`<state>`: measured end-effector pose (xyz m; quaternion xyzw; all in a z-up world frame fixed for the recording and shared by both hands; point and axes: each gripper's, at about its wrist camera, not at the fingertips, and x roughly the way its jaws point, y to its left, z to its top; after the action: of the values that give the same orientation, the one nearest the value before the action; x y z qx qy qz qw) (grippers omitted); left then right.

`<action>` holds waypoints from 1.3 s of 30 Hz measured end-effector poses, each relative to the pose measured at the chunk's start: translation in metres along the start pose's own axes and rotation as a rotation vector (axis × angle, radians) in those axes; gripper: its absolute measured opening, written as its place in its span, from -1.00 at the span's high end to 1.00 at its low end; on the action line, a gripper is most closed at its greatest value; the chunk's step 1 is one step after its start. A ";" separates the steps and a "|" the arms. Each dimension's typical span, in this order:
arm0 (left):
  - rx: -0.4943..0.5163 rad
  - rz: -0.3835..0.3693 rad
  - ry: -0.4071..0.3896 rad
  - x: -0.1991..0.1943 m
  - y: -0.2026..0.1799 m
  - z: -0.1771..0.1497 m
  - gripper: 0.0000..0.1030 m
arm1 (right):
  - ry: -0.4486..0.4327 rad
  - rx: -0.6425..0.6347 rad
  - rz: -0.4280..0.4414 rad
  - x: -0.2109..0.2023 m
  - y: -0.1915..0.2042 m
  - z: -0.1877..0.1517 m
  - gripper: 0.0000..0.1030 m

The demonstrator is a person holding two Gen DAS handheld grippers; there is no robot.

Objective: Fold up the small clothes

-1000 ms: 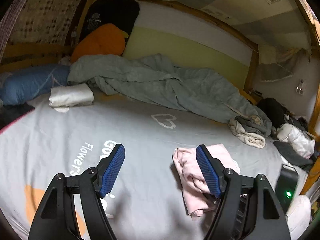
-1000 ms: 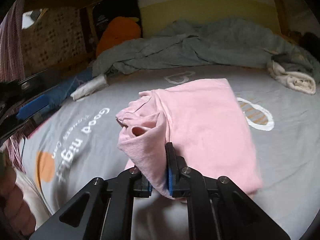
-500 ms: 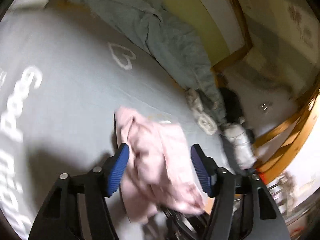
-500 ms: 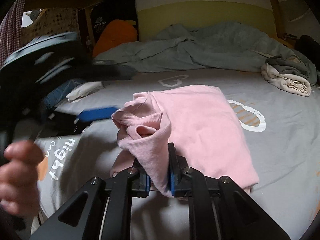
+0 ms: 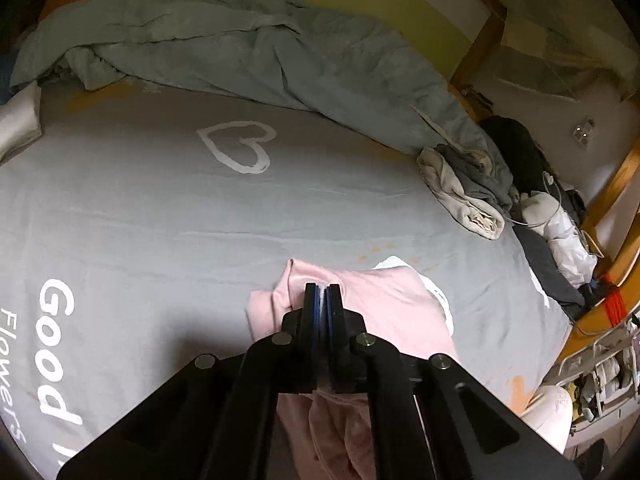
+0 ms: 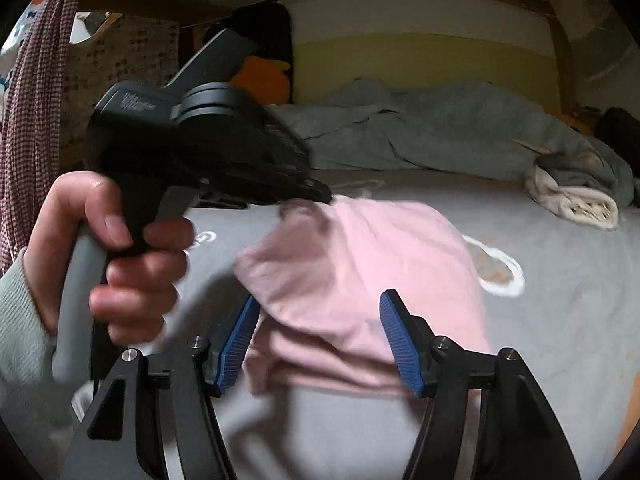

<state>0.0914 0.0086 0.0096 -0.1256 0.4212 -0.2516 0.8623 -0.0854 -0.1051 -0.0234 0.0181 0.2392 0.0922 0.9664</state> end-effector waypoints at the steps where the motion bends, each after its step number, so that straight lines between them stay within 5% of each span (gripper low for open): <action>1: -0.003 -0.017 0.003 -0.002 0.004 -0.002 0.93 | -0.003 0.025 0.004 -0.005 -0.006 -0.003 -0.25; 5: 0.043 0.044 -0.082 -0.023 0.002 -0.015 0.81 | -0.089 0.121 0.008 -0.037 -0.025 -0.001 -0.25; 7: 0.082 0.159 -0.244 -0.052 -0.011 -0.030 0.81 | -0.178 0.130 -0.025 -0.057 -0.036 0.009 -0.25; 9: 0.149 0.173 -0.322 -0.071 -0.024 -0.044 0.54 | -0.226 0.143 -0.048 -0.066 -0.049 0.018 -0.25; 11: 0.189 0.138 -0.292 -0.074 -0.036 -0.056 0.46 | -0.223 0.147 -0.092 -0.061 -0.060 0.025 -0.25; 14: 0.188 0.120 -0.223 -0.060 -0.045 -0.076 0.45 | -0.107 0.147 -0.134 -0.028 -0.074 0.026 -0.25; 20: 0.103 0.226 -0.116 -0.021 -0.022 -0.099 0.22 | 0.073 0.184 -0.111 0.010 -0.086 -0.010 -0.25; 26: 0.020 0.139 -0.158 -0.044 -0.011 -0.115 0.17 | 0.055 0.188 -0.093 -0.001 -0.091 -0.004 -0.25; 30: 0.003 -0.018 -0.179 -0.048 -0.021 -0.107 -0.27 | 0.031 0.272 0.010 0.002 -0.104 0.017 -0.25; 35: -0.222 -0.095 -0.086 -0.014 0.007 -0.096 -0.26 | 0.152 0.595 0.151 0.035 -0.146 0.008 -0.25; 39: -0.261 -0.170 -0.089 -0.010 0.017 -0.100 -0.22 | 0.160 0.585 0.177 0.041 -0.146 0.001 -0.19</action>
<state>0.0126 0.0276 -0.0524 -0.2828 0.3994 -0.2612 0.8320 -0.0251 -0.2410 -0.0529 0.3088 0.3282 0.1043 0.8866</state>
